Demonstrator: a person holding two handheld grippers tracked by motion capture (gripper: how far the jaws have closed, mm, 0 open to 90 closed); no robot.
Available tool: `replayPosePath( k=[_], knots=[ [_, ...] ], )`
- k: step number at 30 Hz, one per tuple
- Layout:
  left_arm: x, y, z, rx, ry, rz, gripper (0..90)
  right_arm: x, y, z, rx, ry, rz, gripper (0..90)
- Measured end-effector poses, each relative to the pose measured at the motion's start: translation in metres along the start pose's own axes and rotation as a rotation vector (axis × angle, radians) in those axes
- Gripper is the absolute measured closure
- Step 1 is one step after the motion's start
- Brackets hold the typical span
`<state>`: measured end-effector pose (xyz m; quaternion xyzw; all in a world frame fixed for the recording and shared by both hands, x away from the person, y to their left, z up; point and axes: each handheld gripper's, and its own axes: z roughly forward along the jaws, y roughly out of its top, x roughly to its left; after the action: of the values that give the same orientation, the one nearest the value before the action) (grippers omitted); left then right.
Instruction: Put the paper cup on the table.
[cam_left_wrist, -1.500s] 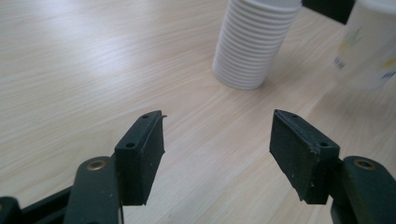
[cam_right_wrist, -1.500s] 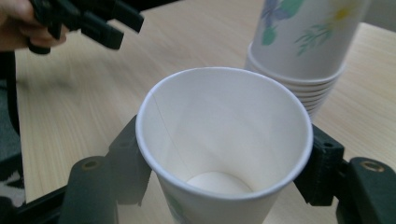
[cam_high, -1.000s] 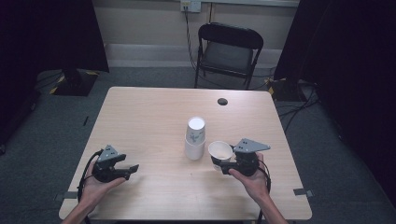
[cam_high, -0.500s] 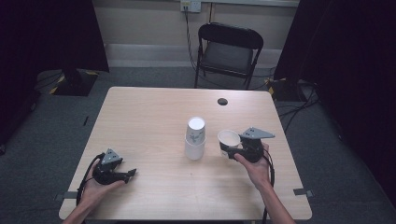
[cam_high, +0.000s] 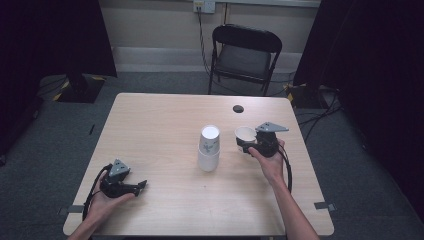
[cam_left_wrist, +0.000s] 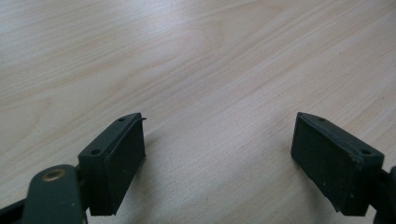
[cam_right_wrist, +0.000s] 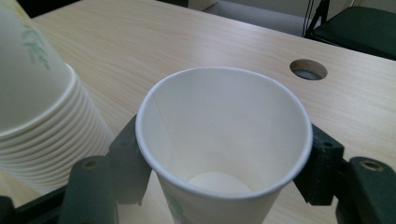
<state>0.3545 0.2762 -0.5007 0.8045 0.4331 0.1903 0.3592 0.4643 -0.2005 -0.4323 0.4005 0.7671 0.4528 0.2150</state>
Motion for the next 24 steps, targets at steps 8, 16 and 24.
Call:
replayPosePath(
  k=[8, 16, 24],
  knots=[
    [0.0, 0.0, 0.001, 0.004, -0.002, 0.007, 14.5, -0.004, -0.005, 0.021, 0.025, -0.009, 0.021, 32.2],
    [0.0, 0.001, 0.001, 0.007, 0.001, 0.003, 12.8, -0.003, -0.014, 0.034, 0.044, -0.023, 0.01, 31.7],
    [0.001, 0.001, 0.002, 0.01, -0.004, -0.003, 11.0, 0.001, -0.024, 0.026, 0.041, -0.027, 0.01, 29.6]
  ],
)
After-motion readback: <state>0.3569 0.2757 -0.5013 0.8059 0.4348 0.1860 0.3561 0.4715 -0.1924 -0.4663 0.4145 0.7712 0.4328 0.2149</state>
